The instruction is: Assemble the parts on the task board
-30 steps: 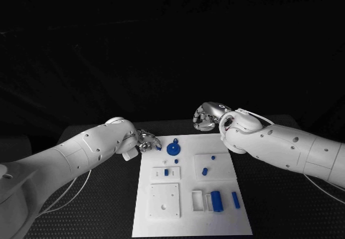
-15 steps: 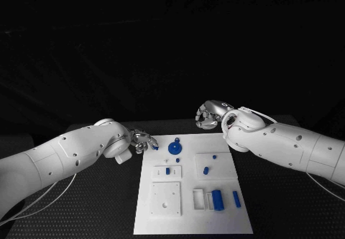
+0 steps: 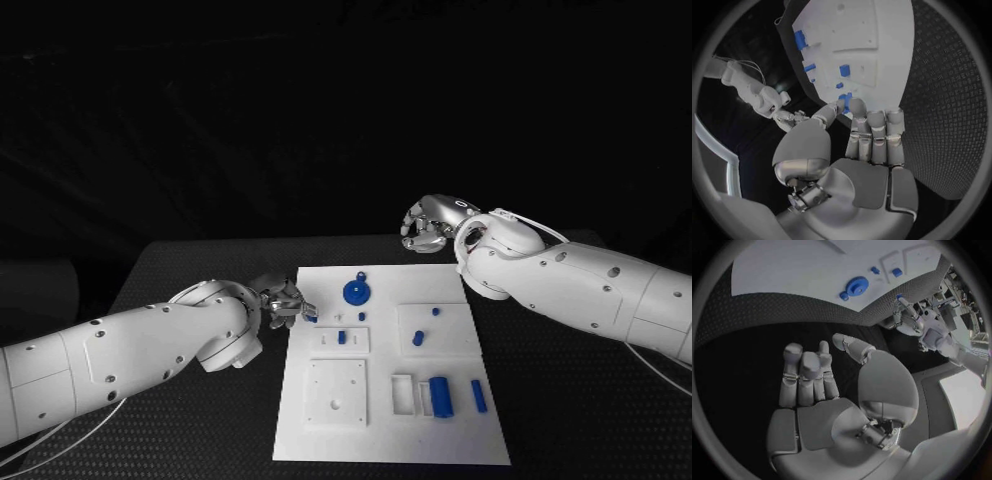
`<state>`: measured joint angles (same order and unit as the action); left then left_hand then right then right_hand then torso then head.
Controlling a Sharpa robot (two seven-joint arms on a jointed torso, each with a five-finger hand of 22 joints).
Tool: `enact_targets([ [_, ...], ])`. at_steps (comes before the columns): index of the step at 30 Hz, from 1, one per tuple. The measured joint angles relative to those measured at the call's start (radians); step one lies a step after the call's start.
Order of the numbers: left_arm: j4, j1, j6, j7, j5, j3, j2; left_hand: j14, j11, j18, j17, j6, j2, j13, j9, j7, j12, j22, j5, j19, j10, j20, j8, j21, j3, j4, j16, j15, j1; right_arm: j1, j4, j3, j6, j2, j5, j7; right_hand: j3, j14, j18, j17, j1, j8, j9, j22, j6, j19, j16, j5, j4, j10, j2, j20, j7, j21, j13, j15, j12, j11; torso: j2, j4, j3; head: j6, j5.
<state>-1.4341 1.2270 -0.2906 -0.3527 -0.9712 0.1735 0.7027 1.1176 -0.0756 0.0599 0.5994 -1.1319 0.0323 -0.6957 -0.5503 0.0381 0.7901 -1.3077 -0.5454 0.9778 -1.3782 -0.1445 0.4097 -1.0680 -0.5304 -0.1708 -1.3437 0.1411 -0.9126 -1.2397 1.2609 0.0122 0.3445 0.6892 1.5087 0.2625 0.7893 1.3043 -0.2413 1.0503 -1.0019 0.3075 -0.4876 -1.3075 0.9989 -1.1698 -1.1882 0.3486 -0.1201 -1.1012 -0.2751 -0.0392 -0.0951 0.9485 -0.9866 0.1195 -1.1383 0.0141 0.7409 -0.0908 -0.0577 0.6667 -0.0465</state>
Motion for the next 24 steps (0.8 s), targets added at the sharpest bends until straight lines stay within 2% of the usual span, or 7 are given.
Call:
enact_targets([
  [3, -0.034, -0.002, -0.078, 0.002, -0.038, 0.033, 0.02, 0.01, -0.001, -0.006, 0.0, -0.012, 0.014, 0.0, 0.0, -0.005, 0.0, 0.0, -0.026, 0.007, -0.012, -0.007, 0.0, -0.005, -0.005, 0.0, 0.0, 0.0, 0.002, 0.0, -0.009, 0.0, 0.01, -0.002, -0.007, -0.006, 0.003, -0.003, 0.0, -0.002, 0.0, 0.0, 0.0, 0.0, -0.001, 0.0, 0.006, 0.0, 0.003, 0.002, 0.0, 0.0, -0.001, -0.004, 0.002, -0.003, 0.0, -0.002, -0.001, -0.0004, 0.0001, 0.004, 0.005],
  [7, -0.075, -0.002, -0.166, 0.007, -0.062, 0.06, 0.036, 0.015, -0.003, -0.007, 0.004, -0.018, 0.03, -0.009, 0.0, -0.004, 0.016, 0.0, -0.052, 0.025, -0.017, -0.011, 0.016, -0.018, -0.016, 0.003, -0.015, 0.002, 0.001, 0.0, -0.013, 0.0, 0.025, -0.004, -0.015, -0.016, 0.003, -0.004, 0.0, -0.005, 0.0, 0.0, 0.0, 0.0, -0.007, 0.0, 0.012, 0.0, 0.003, 0.006, 0.0, 0.0, -0.004, -0.005, 0.003, -0.004, 0.0, -0.006, -0.002, -0.0004, 0.0001, 0.009, 0.009],
  [12, -0.101, -0.015, -0.232, 0.011, -0.073, 0.061, 0.04, 0.018, -0.003, 0.002, 0.009, -0.021, 0.031, -0.017, -0.001, -0.003, 0.025, 0.0, -0.077, 0.029, -0.018, -0.014, 0.018, -0.021, -0.016, 0.003, -0.02, 0.003, 0.002, 0.0, -0.014, 0.0, 0.036, -0.005, -0.022, -0.023, 0.003, -0.004, 0.0, -0.005, 0.0, 0.0, 0.0, -0.001, -0.007, 0.0, 0.012, 0.0, 0.003, 0.006, 0.0, 0.0, -0.004, -0.005, 0.003, -0.004, 0.0, -0.006, -0.002, -0.0022, 0.0, 0.015, 0.01],
  [13, -0.104, -0.02, -0.244, 0.011, -0.075, 0.061, 0.04, 0.019, -0.004, 0.003, 0.011, -0.021, 0.036, -0.019, -0.015, -0.003, 0.029, 0.0, -0.082, 0.029, -0.018, -0.014, 0.018, -0.025, -0.016, 0.003, -0.02, 0.002, -0.001, 0.0, -0.014, 0.0, 0.038, -0.005, -0.024, -0.025, 0.003, -0.004, 0.0, -0.005, 0.0, 0.0, 0.0, -0.001, -0.007, 0.0, 0.012, 0.0, 0.003, 0.006, 0.0, 0.0, -0.004, -0.005, 0.004, -0.004, 0.0, -0.006, -0.003, -0.0023, -0.0002, 0.016, 0.01],
  [17, -0.106, -0.026, -0.272, 0.011, -0.08, 0.062, 0.037, 0.021, -0.006, 0.009, 0.013, -0.024, 0.04, -0.024, -0.015, -0.006, 0.035, 0.0, -0.087, 0.034, -0.023, -0.013, 0.018, -0.028, -0.019, 0.005, -0.024, 0.004, 0.003, 0.0, -0.015, 0.0, 0.045, -0.004, -0.028, -0.029, 0.003, -0.004, 0.0, -0.006, 0.0, 0.0, 0.0, -0.001, -0.008, 0.0, 0.012, 0.0, 0.003, 0.006, 0.0, 0.0, -0.003, -0.008, 0.004, -0.004, 0.0, -0.006, -0.003, -0.0033, -0.0004, 0.017, 0.011],
  [21, -0.103, -0.029, -0.289, 0.01, -0.081, 0.067, 0.019, 0.026, -0.007, 0.009, 0.016, -0.03, 0.04, -0.028, -0.022, -0.005, 0.042, 0.0, -0.092, 0.038, -0.025, -0.016, 0.018, -0.032, -0.021, 0.005, -0.028, 0.005, 0.003, 0.0, -0.021, 0.0, 0.05, -0.006, -0.034, -0.033, 0.003, -0.009, 0.0, -0.014, 0.0, 0.0, -0.001, -0.001, -0.006, 0.005, 0.028, 0.0, 0.003, 0.006, 0.0, 0.005, -0.005, -0.02, 0.012, -0.009, 0.005, -0.006, -0.003, -0.0035, -0.0005, 0.02, 0.011],
  [24, -0.097, -0.037, -0.296, 0.009, -0.081, 0.068, 0.004, 0.026, -0.007, 0.009, 0.018, -0.031, 0.04, -0.03, -0.022, -0.004, 0.046, 0.0, -0.097, 0.038, -0.025, -0.016, 0.019, -0.033, -0.021, 0.005, -0.028, 0.005, 0.003, 0.0, -0.025, 0.0, 0.055, -0.007, -0.041, -0.036, 0.003, -0.009, 0.0, -0.027, 0.0, -0.006, -0.002, 0.0, -0.01, 0.009, 0.048, 0.0, 0.003, 0.006, 0.0, 0.009, -0.008, -0.033, 0.027, -0.009, 0.02, -0.006, -0.003, -0.0023, -0.0011, 0.021, 0.011],
])
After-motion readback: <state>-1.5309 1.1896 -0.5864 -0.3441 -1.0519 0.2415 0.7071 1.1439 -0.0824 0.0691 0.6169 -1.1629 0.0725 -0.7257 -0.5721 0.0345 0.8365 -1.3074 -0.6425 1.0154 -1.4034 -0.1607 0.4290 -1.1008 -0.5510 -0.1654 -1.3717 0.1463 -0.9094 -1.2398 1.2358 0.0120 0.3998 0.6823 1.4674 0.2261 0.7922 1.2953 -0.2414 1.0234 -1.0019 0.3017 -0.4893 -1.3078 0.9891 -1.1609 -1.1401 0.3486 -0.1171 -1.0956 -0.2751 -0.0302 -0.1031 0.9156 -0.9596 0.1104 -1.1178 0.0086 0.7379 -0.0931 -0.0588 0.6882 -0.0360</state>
